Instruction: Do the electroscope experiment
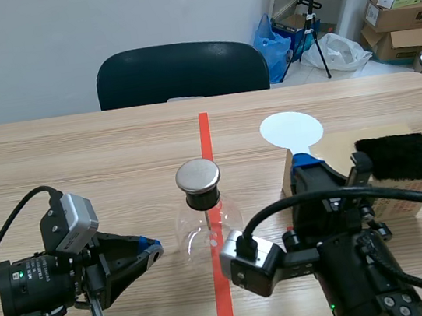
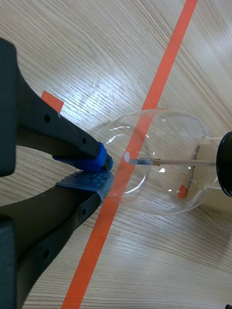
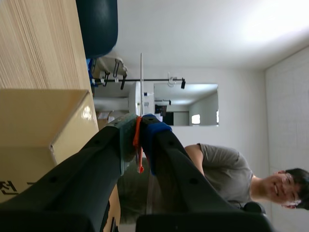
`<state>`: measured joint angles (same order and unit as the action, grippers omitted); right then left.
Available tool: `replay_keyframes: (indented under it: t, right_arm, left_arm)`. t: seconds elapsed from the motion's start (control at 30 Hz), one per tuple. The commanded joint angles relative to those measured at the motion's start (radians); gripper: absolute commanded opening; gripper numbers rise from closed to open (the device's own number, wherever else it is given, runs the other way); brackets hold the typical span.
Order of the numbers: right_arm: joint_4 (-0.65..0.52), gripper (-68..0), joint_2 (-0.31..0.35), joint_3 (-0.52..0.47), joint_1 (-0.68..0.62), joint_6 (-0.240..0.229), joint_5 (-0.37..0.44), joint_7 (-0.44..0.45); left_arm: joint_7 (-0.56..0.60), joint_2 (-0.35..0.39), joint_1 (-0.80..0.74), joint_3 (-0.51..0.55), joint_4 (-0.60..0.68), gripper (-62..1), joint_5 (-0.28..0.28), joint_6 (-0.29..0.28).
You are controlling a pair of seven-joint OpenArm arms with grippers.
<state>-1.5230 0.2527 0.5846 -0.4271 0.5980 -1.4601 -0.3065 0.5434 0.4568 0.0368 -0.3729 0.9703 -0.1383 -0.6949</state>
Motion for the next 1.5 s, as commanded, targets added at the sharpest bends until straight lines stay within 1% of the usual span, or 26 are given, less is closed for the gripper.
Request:
replay_keyframes:
  t: [0.0,0.2,0.3,0.53,0.63,0.97,1.47]
  right_arm:
    - [-0.012,-66.5,0.007,-0.002,0.008,0.011,-0.001,0.029]
    - [-0.012,-66.5,0.007,-0.002,0.009,0.011,-0.001,0.179]
    - [-0.012,-66.5,0.007,-0.002,0.009,0.011,-0.001,0.241]
    - [-0.012,-66.5,0.007,-0.002,0.009,0.011,-0.001,0.359]
    - [-0.012,-66.5,0.007,-0.002,0.009,0.011,-0.001,0.396]
    - [-0.012,-66.5,0.007,-0.002,0.009,0.011,-0.001,0.448]
    - [-0.012,-66.5,0.007,-0.002,0.009,0.01,-0.001,0.452]
  left_arm:
    - [0.017,0.001,0.013,0.001,0.012,-57.5,0.014,-0.001]
    - [0.017,0.001,0.013,0.001,0.012,-57.5,0.014,-0.001]
    - [0.017,0.001,0.013,0.001,0.012,-57.5,0.014,-0.001]
    - [0.017,0.001,0.013,0.001,0.012,-57.5,0.014,-0.001]
    - [0.017,0.001,0.013,0.001,0.012,-57.5,0.014,-0.001]
    - [0.017,0.001,0.013,0.001,0.012,-57.5,0.014,-0.001]
    - [0.017,0.001,0.013,0.001,0.012,-57.5,0.014,-0.001]
